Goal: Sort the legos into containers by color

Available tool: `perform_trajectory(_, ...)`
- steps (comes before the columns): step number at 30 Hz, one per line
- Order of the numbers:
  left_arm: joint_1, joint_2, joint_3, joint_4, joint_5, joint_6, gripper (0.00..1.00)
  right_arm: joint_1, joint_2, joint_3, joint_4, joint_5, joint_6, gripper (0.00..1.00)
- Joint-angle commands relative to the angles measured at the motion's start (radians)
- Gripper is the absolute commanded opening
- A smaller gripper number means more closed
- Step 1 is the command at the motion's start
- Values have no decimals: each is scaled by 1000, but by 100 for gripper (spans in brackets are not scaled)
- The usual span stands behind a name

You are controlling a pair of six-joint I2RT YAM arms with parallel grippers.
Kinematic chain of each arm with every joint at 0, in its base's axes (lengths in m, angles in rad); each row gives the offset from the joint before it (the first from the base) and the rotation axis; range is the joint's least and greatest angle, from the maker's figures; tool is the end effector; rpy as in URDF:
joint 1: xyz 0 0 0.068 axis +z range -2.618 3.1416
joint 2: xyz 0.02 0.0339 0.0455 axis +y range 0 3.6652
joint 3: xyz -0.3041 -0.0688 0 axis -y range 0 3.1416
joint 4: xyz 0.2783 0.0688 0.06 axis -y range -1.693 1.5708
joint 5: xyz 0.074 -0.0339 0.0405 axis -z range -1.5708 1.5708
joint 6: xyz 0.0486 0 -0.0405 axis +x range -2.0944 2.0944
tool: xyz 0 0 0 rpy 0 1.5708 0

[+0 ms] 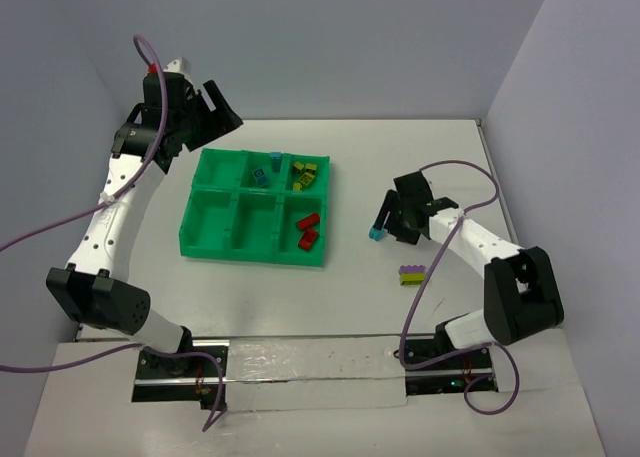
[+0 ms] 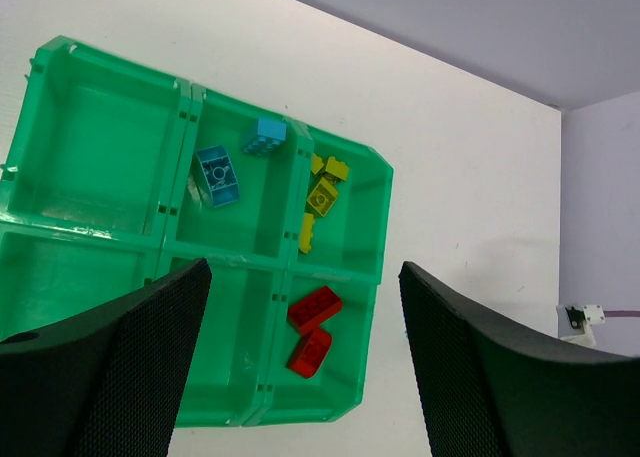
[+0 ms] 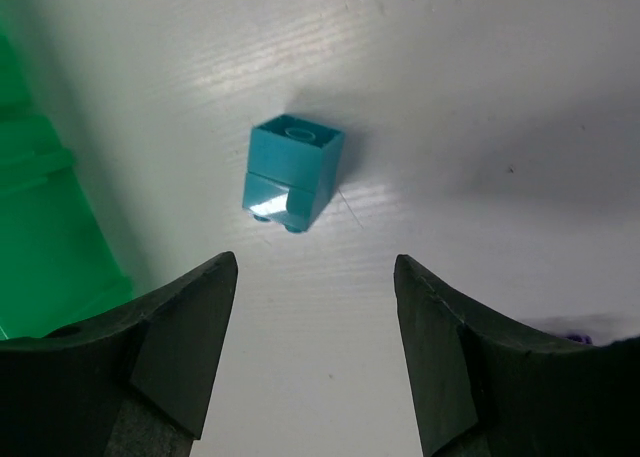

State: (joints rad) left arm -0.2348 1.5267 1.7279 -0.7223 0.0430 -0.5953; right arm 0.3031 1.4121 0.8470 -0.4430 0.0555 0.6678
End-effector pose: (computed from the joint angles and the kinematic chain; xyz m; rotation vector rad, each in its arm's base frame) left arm 0.3628 -0.0889 0.4707 -0.3572 2.1085 -0.5413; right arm 0.2914 0.0883 0.2118 0.4928 2.5570 0.2872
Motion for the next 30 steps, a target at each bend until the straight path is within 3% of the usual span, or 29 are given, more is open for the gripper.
perform_trajectory(1, -6, 7, 19, 34, 21, 0, 84, 5, 54, 47, 95, 12, 45, 68)
perform_trajectory(7, -8, 10, 24, 35, 25, 2, 84, 38, 117, 82, 106, 60, 68, 62)
perform_trajectory(21, -8, 4, 35, 20, 17, 11, 84, 118, 275, 203, 76, 109, 29, 61)
perform_trajectory(30, -8, 6, 35, 22, 19, 12, 84, 137, 287, 210, 68, 121, 8, 47)
